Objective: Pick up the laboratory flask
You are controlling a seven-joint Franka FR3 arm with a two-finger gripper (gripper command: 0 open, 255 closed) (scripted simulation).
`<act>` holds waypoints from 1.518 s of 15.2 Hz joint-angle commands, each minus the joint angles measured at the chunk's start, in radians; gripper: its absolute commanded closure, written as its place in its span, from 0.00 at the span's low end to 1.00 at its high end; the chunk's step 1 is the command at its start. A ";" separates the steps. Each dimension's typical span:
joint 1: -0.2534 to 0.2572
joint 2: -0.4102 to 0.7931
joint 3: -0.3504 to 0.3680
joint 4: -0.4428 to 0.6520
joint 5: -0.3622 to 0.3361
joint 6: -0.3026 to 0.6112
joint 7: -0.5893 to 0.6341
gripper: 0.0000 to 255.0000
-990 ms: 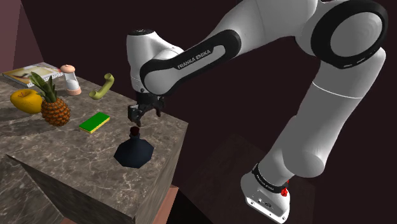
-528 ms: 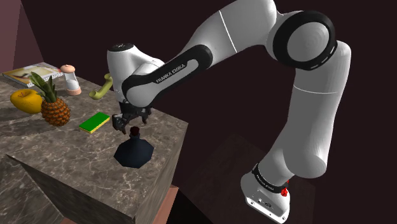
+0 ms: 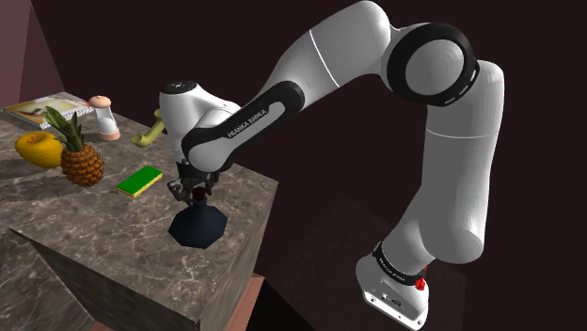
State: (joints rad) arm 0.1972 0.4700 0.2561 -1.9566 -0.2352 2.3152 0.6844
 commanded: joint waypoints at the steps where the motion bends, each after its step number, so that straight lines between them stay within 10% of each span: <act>1: 0.000 0.002 -0.001 0.000 -0.001 0.003 0.001 1.00; 23: -0.017 -0.119 0.026 0.031 0.051 -0.144 -0.038 1.00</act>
State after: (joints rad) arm 0.1807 0.3613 0.2798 -1.9298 -0.1882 2.1838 0.6481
